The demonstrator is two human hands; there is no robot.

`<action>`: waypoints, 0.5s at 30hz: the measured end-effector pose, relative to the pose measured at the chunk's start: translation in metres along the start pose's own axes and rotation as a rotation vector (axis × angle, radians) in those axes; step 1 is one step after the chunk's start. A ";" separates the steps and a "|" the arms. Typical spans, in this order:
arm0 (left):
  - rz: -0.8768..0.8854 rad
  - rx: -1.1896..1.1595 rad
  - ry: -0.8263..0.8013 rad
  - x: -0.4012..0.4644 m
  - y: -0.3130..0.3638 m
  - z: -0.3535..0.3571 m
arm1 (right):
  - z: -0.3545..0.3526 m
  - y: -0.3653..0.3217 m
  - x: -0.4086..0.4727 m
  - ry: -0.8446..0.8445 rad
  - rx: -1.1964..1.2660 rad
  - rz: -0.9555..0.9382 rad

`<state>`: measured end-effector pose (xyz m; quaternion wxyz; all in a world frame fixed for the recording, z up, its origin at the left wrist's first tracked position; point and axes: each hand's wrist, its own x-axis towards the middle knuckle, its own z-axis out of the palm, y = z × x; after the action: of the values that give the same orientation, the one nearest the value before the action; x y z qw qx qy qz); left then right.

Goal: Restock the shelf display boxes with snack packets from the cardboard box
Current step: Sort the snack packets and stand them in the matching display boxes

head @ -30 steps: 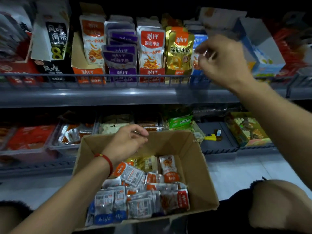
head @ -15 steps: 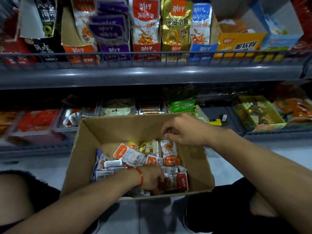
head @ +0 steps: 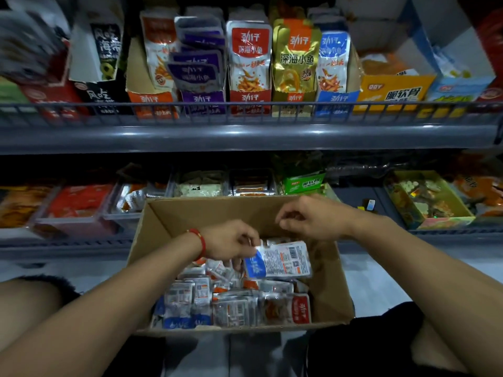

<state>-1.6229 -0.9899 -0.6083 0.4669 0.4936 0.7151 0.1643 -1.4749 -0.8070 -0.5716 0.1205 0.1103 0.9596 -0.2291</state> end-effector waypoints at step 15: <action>0.250 -0.931 0.452 -0.038 0.044 -0.025 | -0.025 -0.017 -0.010 0.307 1.102 0.119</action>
<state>-1.6168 -0.9970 -0.5458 0.4478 0.2681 0.5850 0.6208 -1.4747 -0.8116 -0.5397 -0.0828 0.2427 0.6971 -0.6695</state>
